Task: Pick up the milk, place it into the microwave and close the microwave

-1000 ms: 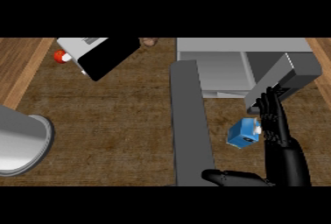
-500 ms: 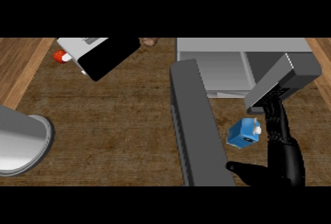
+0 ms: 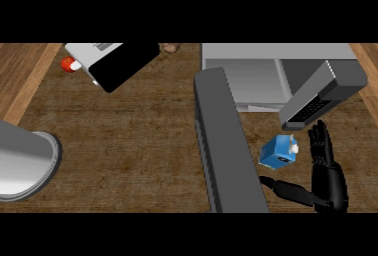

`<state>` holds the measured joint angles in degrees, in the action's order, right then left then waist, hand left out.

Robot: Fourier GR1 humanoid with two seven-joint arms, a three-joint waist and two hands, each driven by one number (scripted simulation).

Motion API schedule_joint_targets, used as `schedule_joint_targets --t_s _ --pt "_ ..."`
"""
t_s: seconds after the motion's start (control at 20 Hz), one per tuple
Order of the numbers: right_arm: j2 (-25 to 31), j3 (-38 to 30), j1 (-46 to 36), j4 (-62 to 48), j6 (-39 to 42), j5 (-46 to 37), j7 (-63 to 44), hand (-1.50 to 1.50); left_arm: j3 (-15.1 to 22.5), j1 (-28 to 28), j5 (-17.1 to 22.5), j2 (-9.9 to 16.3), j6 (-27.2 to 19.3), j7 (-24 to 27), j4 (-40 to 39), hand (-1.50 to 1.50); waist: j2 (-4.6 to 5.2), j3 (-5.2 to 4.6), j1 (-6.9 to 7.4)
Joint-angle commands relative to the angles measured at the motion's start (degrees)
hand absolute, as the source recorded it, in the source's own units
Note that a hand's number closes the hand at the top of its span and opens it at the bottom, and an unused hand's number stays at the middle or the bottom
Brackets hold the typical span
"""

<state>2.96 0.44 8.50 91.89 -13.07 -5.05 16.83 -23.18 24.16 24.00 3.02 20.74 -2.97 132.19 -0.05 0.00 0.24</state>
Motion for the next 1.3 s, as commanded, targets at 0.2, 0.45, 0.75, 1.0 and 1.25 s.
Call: schedule_joint_targets --t_s 0.2,0.45,0.75,1.0,1.25 --pt "1.8 -4.5 -0.2 -14.9 6.0 4.1 13.6 -1.50 -1.4 0.5 -0.3 -2.4 3.3 1.3 -1.1 -1.50 0.03 0.02 0.02" --pt "2.4 -6.4 -7.1 -25.4 5.6 2.9 17.5 -1.50 -3.8 0.1 1.3 -1.8 5.3 0.7 -2.5 -1.50 0.05 0.02 0.21" --pt "2.9 -8.9 -11.9 -35.3 4.3 2.4 22.6 -1.50 -7.7 -0.3 5.9 0.2 6.0 -1.5 -1.4 -1.50 0.04 0.02 0.20" --pt "3.6 -10.3 -15.6 -41.4 4.4 2.8 26.9 -1.50 -6.9 -5.0 2.3 -0.1 3.5 -3.1 -3.2 -1.50 0.07 0.02 0.03" --pt "4.9 -11.1 -18.0 -47.9 7.5 3.5 31.8 1.50 -5.2 2.8 3.4 -3.0 6.4 0.5 -0.4 -1.50 0.00 0.01 0.25"
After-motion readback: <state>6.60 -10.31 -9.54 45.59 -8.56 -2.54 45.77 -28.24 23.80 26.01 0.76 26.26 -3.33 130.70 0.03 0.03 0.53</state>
